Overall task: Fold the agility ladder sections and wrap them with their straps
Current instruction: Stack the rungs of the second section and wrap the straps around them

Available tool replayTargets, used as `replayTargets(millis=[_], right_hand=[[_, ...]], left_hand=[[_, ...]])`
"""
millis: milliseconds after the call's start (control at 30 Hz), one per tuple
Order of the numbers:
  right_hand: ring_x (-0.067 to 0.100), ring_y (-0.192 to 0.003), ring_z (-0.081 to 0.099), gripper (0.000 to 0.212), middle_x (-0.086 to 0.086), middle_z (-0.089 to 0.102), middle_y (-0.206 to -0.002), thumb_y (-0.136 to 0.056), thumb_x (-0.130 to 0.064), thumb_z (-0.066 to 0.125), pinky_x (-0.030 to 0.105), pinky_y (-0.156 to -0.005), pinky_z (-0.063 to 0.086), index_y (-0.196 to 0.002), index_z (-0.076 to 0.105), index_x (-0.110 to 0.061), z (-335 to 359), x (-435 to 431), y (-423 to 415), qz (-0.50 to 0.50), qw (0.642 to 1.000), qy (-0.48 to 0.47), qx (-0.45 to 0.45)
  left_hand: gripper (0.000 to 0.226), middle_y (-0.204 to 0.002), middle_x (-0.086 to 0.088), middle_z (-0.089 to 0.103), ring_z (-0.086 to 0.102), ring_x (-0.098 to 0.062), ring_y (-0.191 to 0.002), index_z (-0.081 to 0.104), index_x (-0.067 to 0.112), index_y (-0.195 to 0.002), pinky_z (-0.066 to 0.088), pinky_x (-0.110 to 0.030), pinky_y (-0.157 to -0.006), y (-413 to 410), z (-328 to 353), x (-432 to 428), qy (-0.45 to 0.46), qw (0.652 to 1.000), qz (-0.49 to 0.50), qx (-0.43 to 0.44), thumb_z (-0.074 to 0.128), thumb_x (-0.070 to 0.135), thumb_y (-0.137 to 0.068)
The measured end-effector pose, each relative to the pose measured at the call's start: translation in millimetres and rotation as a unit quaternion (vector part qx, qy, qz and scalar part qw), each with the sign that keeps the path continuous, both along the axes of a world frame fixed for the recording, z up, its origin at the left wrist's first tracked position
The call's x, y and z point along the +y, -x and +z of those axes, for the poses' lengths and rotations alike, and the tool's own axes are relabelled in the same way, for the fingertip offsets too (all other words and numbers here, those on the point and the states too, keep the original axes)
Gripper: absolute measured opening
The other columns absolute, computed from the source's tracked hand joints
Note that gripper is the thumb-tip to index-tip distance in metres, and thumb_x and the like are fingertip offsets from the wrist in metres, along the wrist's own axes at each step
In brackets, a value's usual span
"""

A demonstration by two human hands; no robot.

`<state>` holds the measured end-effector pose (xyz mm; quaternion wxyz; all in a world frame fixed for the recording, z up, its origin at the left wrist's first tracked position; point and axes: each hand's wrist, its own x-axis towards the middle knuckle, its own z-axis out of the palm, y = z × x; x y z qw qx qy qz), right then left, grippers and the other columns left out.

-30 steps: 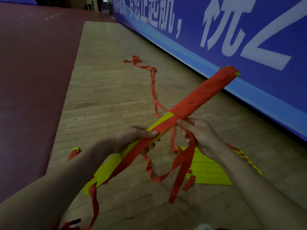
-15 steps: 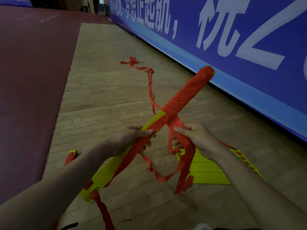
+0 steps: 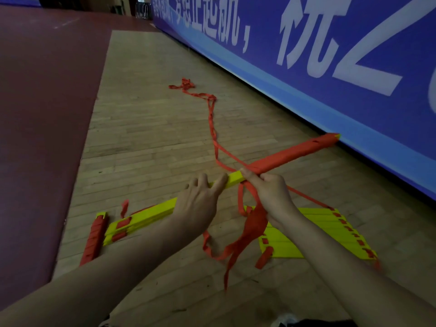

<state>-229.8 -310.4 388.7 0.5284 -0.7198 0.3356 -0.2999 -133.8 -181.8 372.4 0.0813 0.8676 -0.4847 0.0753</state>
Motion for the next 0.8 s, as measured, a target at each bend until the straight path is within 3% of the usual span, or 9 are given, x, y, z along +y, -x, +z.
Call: replayTargets(millis=[100,167,267,333,433,500,600,733,800], right_hand=[[0.019,-0.069,0.059,0.022,0.007,0.065,-0.07,-0.082,-0.03,0.073,0.035,-0.067,0.043,-0.07,0.069,-0.011,5.0,-3.7,0.5,0.01,0.991,-0.113,-0.077],[0.016,-0.063,0.063,0.013,0.005,0.069,-0.069,-0.085,-0.021,0.07,0.03,-0.066,0.049,-0.078,0.07,-0.01,11.4,-7.3,3.1,0.044,0.979,-0.169,-0.108],[0.002,-0.032,0.047,0.02,-0.007,0.052,-0.04,-0.09,-0.014,0.062,0.014,-0.036,0.038,-0.071,0.06,-0.01,21.2,-7.1,6.7,0.068,0.966,-0.212,-0.13],[0.001,-0.026,0.033,0.022,-0.009,0.039,-0.034,-0.091,-0.015,0.061,0.014,-0.029,0.026,-0.07,0.056,-0.012,22.9,-6.4,7.6,0.073,0.965,-0.22,-0.124],[0.002,-0.026,0.027,0.017,-0.007,0.032,-0.035,-0.091,-0.015,0.06,0.014,-0.029,0.022,-0.075,0.058,-0.011,22.8,-8.8,8.9,0.106,0.961,-0.222,-0.128],[0.003,-0.025,0.027,0.013,-0.006,0.031,-0.035,-0.091,-0.013,0.059,0.014,-0.029,0.022,-0.079,0.06,-0.01,24.6,-9.1,10.3,0.13,0.957,-0.22,-0.135],[0.003,-0.024,0.026,0.01,-0.006,0.031,-0.034,-0.091,-0.012,0.058,0.013,-0.029,0.021,-0.082,0.061,-0.009,27.0,-7.1,11.4,0.148,0.957,-0.206,-0.139],[0.002,-0.026,0.038,0.011,-0.008,0.043,-0.036,-0.093,-0.007,0.055,0.014,-0.03,0.03,-0.084,0.063,-0.008,30.5,-4.5,11.6,0.156,0.965,-0.167,-0.131],[0.001,-0.044,0.059,0.009,-0.004,0.064,-0.05,-0.093,-0.005,0.055,0.012,-0.047,0.046,-0.091,0.064,-0.005,30.5,-6.0,12.8,0.169,0.965,-0.159,-0.123]], left_hand=[[0.062,-0.111,-0.015,0.047,0.052,-0.036,-0.099,0.021,0.023,-0.152,0.044,-0.04,-0.083,0.4,-4.9,-1.1,0.072,0.996,-0.054,0.002,0.027,0.05,-0.096],[0.064,-0.111,-0.014,0.048,0.054,-0.036,-0.1,0.024,0.025,-0.151,0.046,-0.04,-0.085,-0.5,2.8,0.5,0.118,0.986,-0.067,0.099,0.039,0.052,-0.095],[0.068,-0.125,-0.006,0.052,0.054,-0.029,-0.113,0.029,0.031,-0.147,0.045,-0.036,-0.09,-6.9,21.8,3.5,0.105,0.967,-0.04,0.229,0.058,0.05,-0.089],[0.062,-0.113,-0.002,0.062,0.06,-0.02,-0.103,0.046,0.029,-0.135,0.047,-0.027,-0.079,-10.9,33.4,7.3,0.1,0.948,-0.027,0.3,0.067,0.051,-0.082],[0.042,-0.099,-0.007,0.07,0.066,-0.014,-0.077,0.059,0.018,-0.121,0.052,-0.019,-0.066,-14.1,42.4,13.3,0.108,0.842,-0.037,0.527,0.069,0.035,-0.084],[0.034,-0.105,-0.015,0.071,0.07,-0.022,-0.075,0.057,0.013,-0.122,0.057,-0.03,-0.07,-18.3,46.0,19.9,0.084,0.748,-0.056,0.656,0.062,0.023,-0.09],[0.032,-0.099,-0.018,0.072,0.069,-0.028,-0.07,0.058,0.009,-0.12,0.058,-0.038,-0.068,-27.4,46.7,30.6,0.048,0.659,-0.099,0.744,0.058,0.017,-0.089],[0.037,-0.075,-0.01,0.064,0.058,-0.021,-0.055,0.053,-0.003,-0.119,0.049,-0.025,-0.05,-32.6,44.8,29.6,0.073,0.668,-0.109,0.733,0.063,0.011,-0.087],[0.035,-0.072,-0.008,0.06,0.054,-0.019,-0.055,0.049,-0.006,-0.121,0.044,-0.023,-0.049,-31.4,42.5,27.8,0.089,0.692,-0.112,0.708,0.057,0.01,-0.092]])
